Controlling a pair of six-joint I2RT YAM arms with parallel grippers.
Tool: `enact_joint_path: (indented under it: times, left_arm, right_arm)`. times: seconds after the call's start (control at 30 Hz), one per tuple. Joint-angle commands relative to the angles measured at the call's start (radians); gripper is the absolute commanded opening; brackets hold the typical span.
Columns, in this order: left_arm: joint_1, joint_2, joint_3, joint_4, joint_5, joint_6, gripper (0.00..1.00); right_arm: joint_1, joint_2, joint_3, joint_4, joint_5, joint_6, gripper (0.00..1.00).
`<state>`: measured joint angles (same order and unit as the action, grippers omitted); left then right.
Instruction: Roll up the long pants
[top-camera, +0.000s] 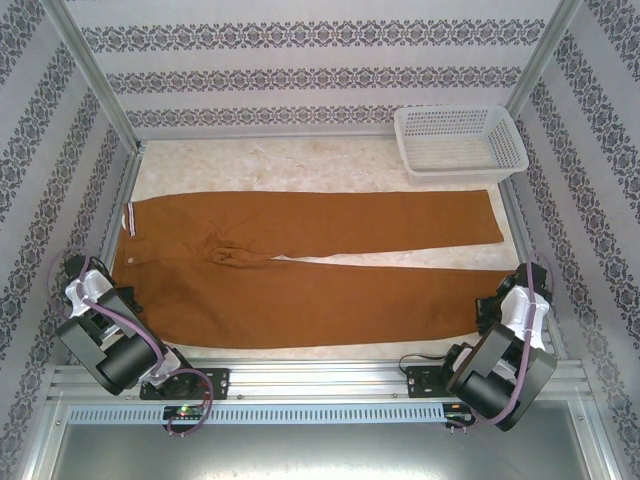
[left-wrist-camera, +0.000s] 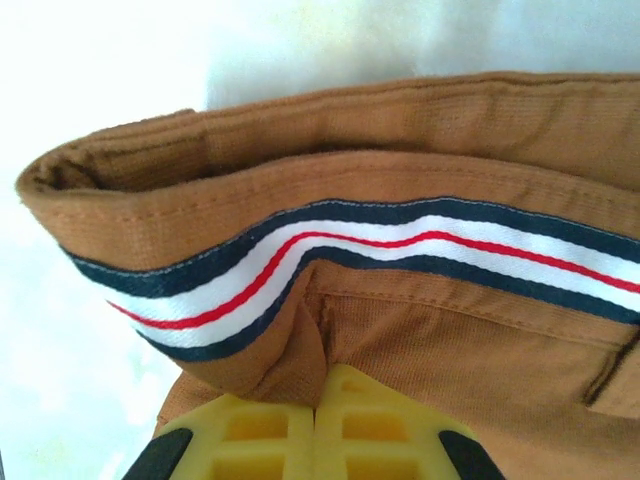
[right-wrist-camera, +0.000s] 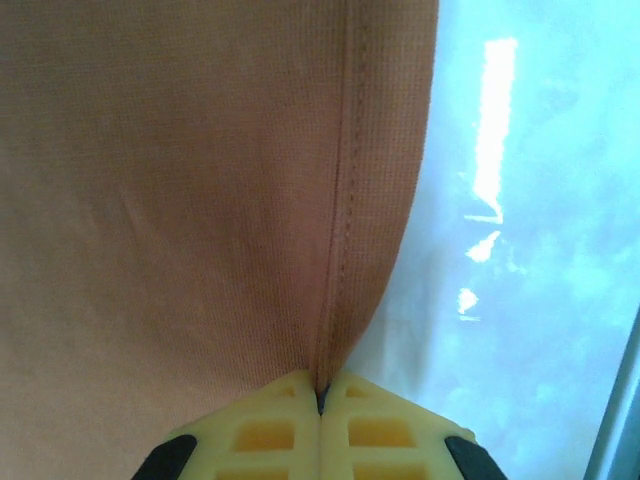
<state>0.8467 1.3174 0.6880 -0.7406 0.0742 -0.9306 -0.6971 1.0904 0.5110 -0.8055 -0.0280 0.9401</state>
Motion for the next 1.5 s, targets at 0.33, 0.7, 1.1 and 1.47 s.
enact_joint_path:
  times: [0.33, 0.7, 1.1, 1.47]
  left_arm:
    - [0.004, -0.154, 0.173, -0.05, 0.131, 0.121, 0.0]
    - [-0.006, -0.028, 0.33, 0.056, 0.304, 0.027, 0.0]
    - [-0.093, 0.188, 0.567, 0.123, 0.278, -0.056, 0.0]
    - [-0.209, 0.438, 0.892, 0.102, 0.237, -0.092, 0.0]
  right_arm:
    - [0.044, 0.08, 0.382, 0.011, -0.111, -0.282, 0.0]
    - [0.09, 0.362, 0.687, 0.009, -0.169, -0.333, 0.0]
    - [0.196, 0.614, 0.987, -0.036, -0.143, -0.365, 0.0]
    - [0.242, 0.792, 1.171, -0.09, -0.11, -0.409, 0.0]
